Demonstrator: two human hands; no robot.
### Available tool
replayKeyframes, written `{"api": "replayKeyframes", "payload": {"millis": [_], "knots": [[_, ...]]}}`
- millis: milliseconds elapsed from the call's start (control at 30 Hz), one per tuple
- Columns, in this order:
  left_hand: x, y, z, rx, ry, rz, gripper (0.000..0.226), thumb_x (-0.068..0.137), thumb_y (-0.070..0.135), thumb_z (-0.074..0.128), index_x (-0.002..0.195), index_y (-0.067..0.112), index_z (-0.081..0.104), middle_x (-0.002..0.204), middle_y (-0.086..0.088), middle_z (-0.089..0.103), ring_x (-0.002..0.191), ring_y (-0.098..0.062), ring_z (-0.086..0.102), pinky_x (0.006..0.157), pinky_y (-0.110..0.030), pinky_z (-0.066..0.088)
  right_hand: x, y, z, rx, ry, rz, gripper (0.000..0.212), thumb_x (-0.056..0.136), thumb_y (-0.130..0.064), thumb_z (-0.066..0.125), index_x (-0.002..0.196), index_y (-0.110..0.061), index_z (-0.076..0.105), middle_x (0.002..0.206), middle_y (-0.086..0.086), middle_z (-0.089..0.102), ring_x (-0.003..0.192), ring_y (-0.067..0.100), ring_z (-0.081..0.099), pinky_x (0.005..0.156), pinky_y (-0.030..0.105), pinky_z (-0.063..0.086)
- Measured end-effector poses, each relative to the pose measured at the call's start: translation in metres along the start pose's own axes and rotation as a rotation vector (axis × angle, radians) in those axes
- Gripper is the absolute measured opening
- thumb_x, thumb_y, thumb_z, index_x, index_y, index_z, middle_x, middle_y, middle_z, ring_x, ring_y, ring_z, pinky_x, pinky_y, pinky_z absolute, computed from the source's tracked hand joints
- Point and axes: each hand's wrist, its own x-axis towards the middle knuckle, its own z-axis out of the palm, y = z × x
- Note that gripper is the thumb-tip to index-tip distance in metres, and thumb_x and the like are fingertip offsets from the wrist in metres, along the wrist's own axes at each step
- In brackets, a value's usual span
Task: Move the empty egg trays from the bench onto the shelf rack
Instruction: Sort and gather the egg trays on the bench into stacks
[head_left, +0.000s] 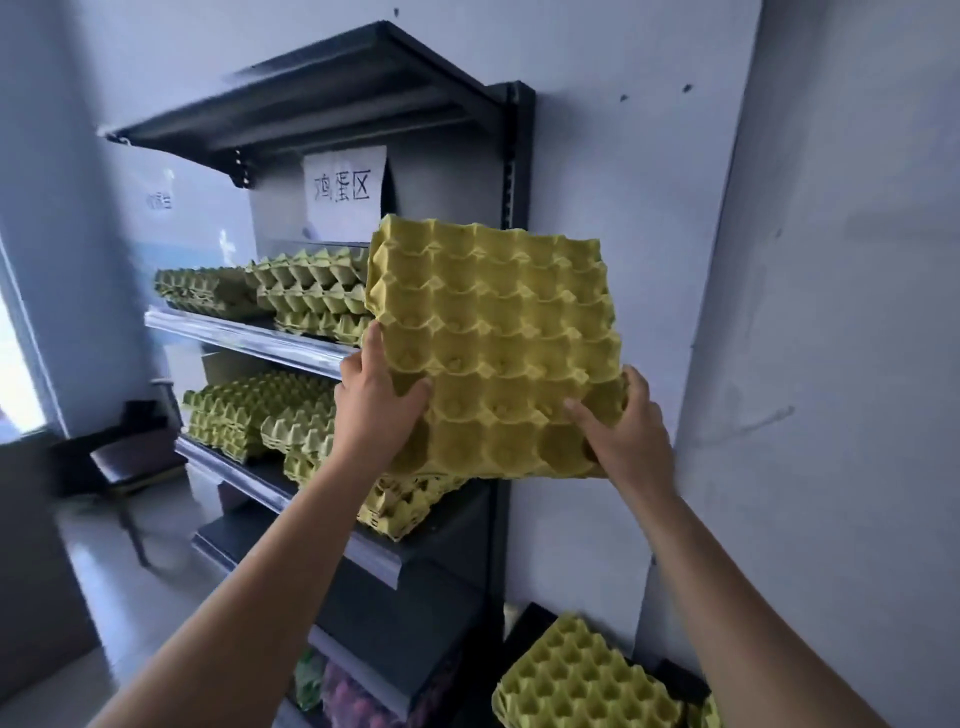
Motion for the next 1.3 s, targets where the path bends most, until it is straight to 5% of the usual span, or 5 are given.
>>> {"api": "replayKeyframes", "payload": {"millis": [233,533,833,1000,1300], "knots": [[0.083,-0.054,-0.082,-0.047,0.091,0.046,0.083,0.082,0.030,0.067,0.146,0.034,0.015,0.133,-0.013,0.036,0.117,-0.032,0.044,0.097,-0.048,0.037,0.017,-0.079,0.081,0.105,-0.062,-0.228,0.095,0.076,-0.052,0.070,0.150,-0.031,0.014,0.147,0.006,0.032,0.134,0.021,0.033,0.109,0.042,0.033],[0.202,-0.098,-0.148,0.177,0.097,0.194,0.066,0.084,0.044,0.058,0.140,0.036,0.025,0.141,-0.008,0.033,0.124,-0.034,0.041,0.101,-0.050,0.035,0.061,-0.178,0.161,0.058,0.149,-0.340,0.033,0.080,-0.041,0.071,0.102,-0.017,0.069,0.136,0.013,0.046,0.129,0.026,0.041,0.099,0.026,0.031],[0.236,-0.110,-0.121,0.815,0.130,0.944,0.066,0.076,0.053,0.064,0.135,0.031,0.043,0.136,0.005,0.050,0.127,-0.020,0.043,0.106,-0.049,0.023,0.124,-0.238,0.210,0.055,0.236,-0.290,0.032,0.077,-0.044,0.071,0.095,-0.018,0.071,0.125,0.014,0.057,0.115,0.021,0.052,0.096,0.034,0.042],[0.297,-0.114,-0.113,0.754,0.293,0.967,0.057,0.063,0.009,0.084,0.113,0.025,0.063,0.110,0.005,0.069,0.106,-0.020,0.062,0.095,-0.046,0.041,0.160,-0.256,0.231,0.113,0.330,-0.347,0.019,0.081,-0.037,0.068,0.085,-0.018,0.067,0.113,0.006,0.049,0.094,0.007,0.040,0.098,0.043,0.041],[0.370,-0.142,-0.102,0.445,0.215,0.694,0.024,0.090,0.008,0.056,0.114,0.013,0.056,0.124,-0.003,0.060,0.124,-0.022,0.048,0.091,-0.043,0.045,0.202,-0.264,0.291,-0.025,0.307,-0.526,0.042,0.097,-0.044,0.040,0.126,-0.019,0.058,0.123,0.010,0.054,0.103,0.016,0.053,0.099,0.042,0.041]]}}
